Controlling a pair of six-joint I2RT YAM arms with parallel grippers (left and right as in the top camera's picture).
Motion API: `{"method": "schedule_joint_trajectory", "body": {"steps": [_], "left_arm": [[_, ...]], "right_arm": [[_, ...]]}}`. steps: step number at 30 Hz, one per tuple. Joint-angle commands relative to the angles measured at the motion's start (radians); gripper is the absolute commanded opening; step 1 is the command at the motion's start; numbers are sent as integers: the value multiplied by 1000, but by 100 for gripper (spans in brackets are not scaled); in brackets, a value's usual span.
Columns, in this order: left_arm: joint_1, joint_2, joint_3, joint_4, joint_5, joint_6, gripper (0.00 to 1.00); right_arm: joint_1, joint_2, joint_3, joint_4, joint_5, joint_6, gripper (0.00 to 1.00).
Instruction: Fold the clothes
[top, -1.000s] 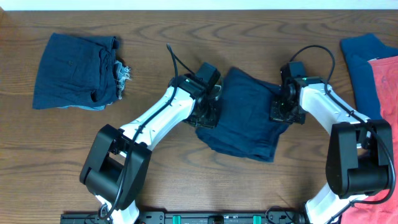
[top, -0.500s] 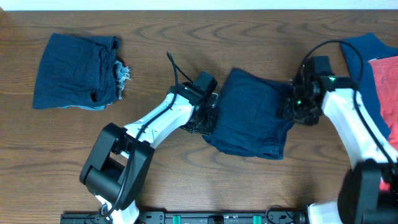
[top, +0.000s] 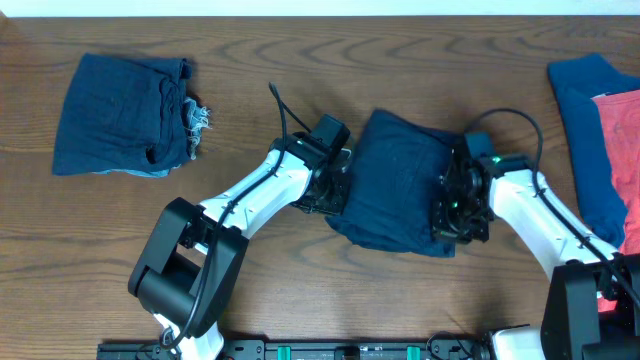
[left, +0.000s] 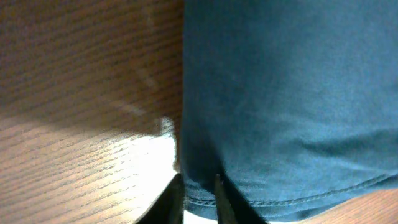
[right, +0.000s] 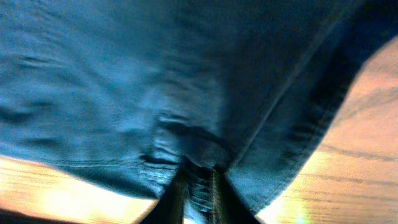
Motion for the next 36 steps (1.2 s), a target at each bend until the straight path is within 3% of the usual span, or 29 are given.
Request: {"method": "schedule_joint_trajectory", "body": {"steps": [1, 4, 8, 12, 14, 15, 20, 24, 30, 36], "left_arm": [[0, 13, -6, 2, -13, 10, 12], [0, 13, -6, -1, -41, 10, 6], [0, 13, -6, 0, -58, 10, 6], [0, 5, 15, -29, -32, 11, 6], [0, -8, 43, -56, 13, 18, 8], [0, -20, 61, -68, 38, 18, 8], [-3, -94, 115, -20, 175, 18, 8], [-15, -107, 114, 64, 241, 12, 6], [-68, -35, 114, 120, 251, 5, 6], [-124, 79, 114, 148, 250, -23, 6]], "right_arm": [[-13, 3, 5, 8, 63, 53, 2], [-47, 0, 40, 8, 220, 89, 1], [-74, 2, 45, 20, 431, 190, 1], [-76, 2, 45, 26, 417, 166, 3], [-78, 1, 51, 8, 416, 154, 16], [-82, -3, 58, -5, 409, 153, 17], [-105, -92, 106, 15, 253, 31, 14], [-109, -194, 118, 56, 128, -11, 18], [-77, -218, 83, 33, -16, 19, 13], [-61, -180, -80, 86, 177, 184, 2]]}}
